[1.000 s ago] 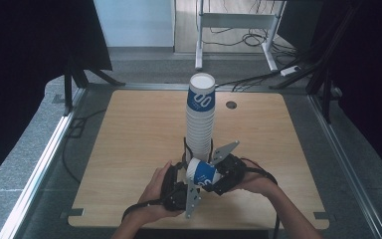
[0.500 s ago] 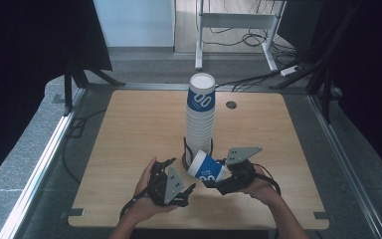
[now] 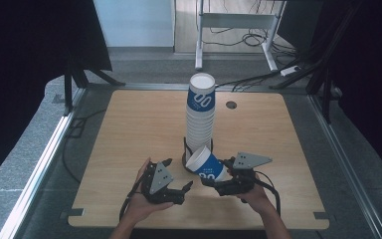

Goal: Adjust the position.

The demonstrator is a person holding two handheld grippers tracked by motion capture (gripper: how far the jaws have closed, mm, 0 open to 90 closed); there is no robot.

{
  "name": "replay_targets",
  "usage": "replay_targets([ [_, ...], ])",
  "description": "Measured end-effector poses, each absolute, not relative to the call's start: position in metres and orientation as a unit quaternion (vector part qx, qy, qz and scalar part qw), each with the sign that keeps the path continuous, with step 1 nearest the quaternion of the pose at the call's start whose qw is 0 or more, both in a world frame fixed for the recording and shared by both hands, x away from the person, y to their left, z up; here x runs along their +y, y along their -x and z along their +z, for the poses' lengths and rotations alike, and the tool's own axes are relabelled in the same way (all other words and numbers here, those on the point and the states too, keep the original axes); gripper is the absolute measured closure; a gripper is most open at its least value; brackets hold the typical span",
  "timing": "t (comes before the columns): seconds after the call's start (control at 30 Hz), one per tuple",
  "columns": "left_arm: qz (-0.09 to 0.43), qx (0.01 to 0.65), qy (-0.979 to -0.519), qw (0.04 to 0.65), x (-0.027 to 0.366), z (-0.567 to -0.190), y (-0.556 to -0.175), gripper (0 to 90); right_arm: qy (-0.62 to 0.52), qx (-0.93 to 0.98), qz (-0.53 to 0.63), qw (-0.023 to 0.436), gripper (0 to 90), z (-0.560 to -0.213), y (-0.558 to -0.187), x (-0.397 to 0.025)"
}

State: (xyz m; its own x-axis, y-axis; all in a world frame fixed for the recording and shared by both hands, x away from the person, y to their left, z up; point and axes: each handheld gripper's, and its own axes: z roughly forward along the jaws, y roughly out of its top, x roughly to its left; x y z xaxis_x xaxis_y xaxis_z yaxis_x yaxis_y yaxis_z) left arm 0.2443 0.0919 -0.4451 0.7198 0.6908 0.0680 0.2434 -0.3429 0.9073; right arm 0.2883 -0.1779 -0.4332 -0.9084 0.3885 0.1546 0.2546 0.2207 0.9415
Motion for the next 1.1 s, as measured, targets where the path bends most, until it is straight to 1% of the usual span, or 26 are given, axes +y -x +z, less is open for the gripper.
replay_targets([
  [0.17,0.187,0.311,-0.779,0.511,0.095,-0.448,-0.246,7.3,-0.211,0.762,0.609,0.061,27.0,-0.443,-0.285,-0.179],
  [0.53,0.141,0.33,-0.769,0.529,0.097,-0.456,-0.249,7.3,-0.218,0.751,0.619,0.073,27.0,-0.456,-0.28,-0.178],
  [0.63,0.12,0.336,-0.763,0.539,0.098,-0.458,-0.25,7.3,-0.219,0.75,0.62,0.075,27.0,-0.46,-0.28,-0.177],
  [0.87,0.089,0.338,-0.754,0.555,0.101,-0.459,-0.252,7.2,-0.215,0.747,0.624,0.081,27.0,-0.467,-0.278,-0.172],
  [1.0,0.058,0.34,-0.741,0.576,0.104,-0.459,-0.254,7.3,-0.212,0.739,0.633,0.086,27.0,-0.468,-0.277,-0.173],
  [1.1,0.02,0.34,-0.724,0.6,0.106,-0.46,-0.256,7.2,-0.21,0.733,0.641,0.083,27.0,-0.469,-0.276,-0.173],
])
